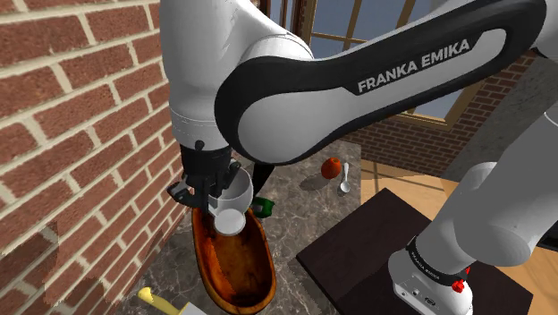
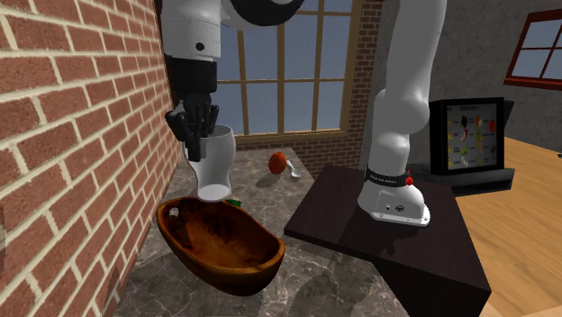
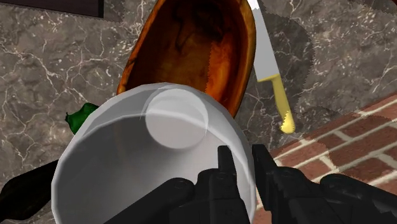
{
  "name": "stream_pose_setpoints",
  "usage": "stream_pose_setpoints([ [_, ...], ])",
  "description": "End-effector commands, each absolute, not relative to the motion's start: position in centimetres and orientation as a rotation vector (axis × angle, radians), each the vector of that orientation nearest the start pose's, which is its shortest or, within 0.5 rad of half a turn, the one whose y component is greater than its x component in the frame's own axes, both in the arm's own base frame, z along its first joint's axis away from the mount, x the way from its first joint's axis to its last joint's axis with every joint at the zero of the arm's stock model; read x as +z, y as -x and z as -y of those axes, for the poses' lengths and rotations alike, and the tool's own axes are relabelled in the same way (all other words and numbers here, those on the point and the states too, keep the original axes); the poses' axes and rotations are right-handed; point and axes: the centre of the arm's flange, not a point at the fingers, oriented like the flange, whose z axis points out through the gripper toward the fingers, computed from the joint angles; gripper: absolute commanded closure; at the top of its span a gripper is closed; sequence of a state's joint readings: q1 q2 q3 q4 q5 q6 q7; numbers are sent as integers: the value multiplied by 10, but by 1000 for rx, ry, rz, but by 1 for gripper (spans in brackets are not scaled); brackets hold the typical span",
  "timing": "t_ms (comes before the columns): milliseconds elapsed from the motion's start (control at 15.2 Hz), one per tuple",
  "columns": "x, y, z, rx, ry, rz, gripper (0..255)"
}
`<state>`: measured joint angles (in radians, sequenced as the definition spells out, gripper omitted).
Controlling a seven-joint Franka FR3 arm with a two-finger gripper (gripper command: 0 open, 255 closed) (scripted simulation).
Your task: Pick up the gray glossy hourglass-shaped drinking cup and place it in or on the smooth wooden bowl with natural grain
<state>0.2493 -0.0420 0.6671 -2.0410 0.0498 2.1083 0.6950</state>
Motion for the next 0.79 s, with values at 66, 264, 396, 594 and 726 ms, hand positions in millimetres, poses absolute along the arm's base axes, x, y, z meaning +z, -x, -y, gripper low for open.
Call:
stream_pose_setpoints([
  [66,450,-332,-443,-88,3039,303,255],
  [264,434,-332,-443,-88,3039,303,255],
  [396,424,-332,-443,-88,3039,303,255],
  [594,408,-332,-443,-88,3039,303,255],
  [726,407,-332,-443,-88,3039,303,255],
])
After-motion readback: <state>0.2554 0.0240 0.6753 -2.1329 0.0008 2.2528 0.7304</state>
